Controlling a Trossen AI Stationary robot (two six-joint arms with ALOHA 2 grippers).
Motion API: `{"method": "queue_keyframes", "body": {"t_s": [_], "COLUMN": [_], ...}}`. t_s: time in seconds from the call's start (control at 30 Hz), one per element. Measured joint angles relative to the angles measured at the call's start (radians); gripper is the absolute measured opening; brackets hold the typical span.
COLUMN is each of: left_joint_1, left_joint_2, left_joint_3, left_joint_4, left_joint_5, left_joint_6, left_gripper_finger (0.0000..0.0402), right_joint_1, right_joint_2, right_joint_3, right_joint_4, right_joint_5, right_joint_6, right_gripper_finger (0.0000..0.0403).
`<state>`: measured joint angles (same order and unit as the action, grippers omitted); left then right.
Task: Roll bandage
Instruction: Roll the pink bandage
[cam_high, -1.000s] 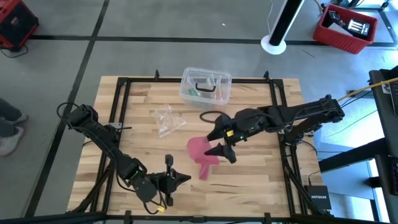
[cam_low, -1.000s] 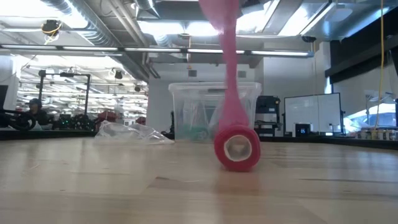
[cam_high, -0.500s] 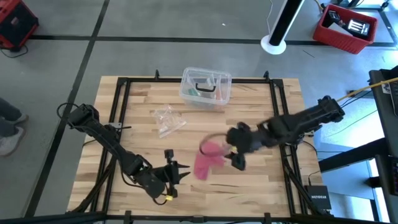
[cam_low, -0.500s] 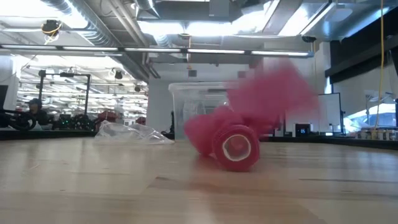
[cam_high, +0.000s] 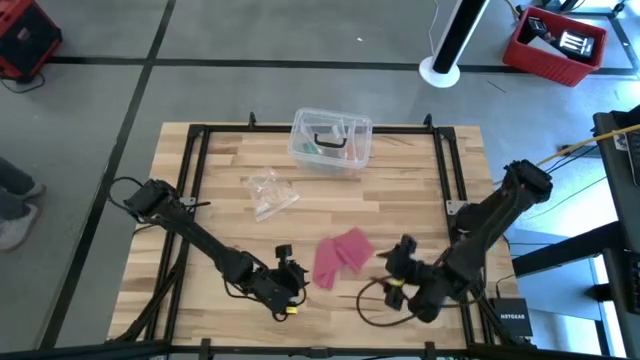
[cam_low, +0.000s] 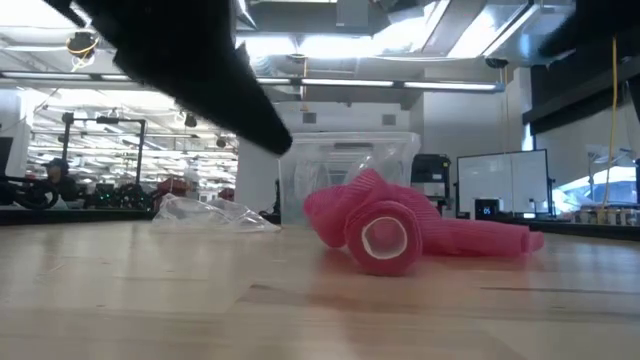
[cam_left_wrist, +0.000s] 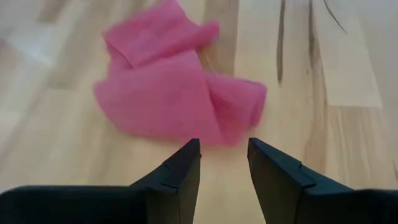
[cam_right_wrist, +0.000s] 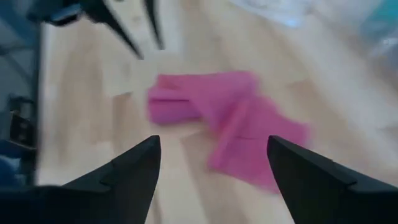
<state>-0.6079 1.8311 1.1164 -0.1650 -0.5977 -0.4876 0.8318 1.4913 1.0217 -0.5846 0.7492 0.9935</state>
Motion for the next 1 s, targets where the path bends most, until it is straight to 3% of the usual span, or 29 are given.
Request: {"method": "queue_keyframes", "body": {"t_s": [0.17,0.27,0.57,0.83,1.0], "left_joint_1": [-0.011,-0.016,0.027,0.078,0.071], "left_joint_2": [0.056,0.108,0.205,0.209,0.205], "left_joint_3": [0.000,0.000,0.002,0.002,0.083], "left_joint_4": [-0.002,0.001,0.148,0.316,0.404], "left_joint_5": [0.047,0.067,0.048,0.041,0.044], "left_joint_6": [-0.088,-0.132,-0.057,0.118,0.268], "left_gripper_finger": [0.0127,0.0127,0.0127,0.0127,0.0127], "right_joint_1": [-0.010,-0.024,-0.138,-0.202,-0.194], "right_joint_2": [0.126,0.227,0.423,0.445,0.445], "right_joint_3": [-0.195,-0.227,-0.191,-0.188,-0.188], "right_joint_4": [0.557,0.762,0.840,0.891,0.861], "right_joint_5": [-0.061,-0.042,-0.089,-0.133,-0.169], "right_joint_6": [-0.193,-0.292,-0.324,-0.387,-0.403], "right_gripper_finger": [0.0296,0.0296,0.0296,0.0296,0.0296]}}
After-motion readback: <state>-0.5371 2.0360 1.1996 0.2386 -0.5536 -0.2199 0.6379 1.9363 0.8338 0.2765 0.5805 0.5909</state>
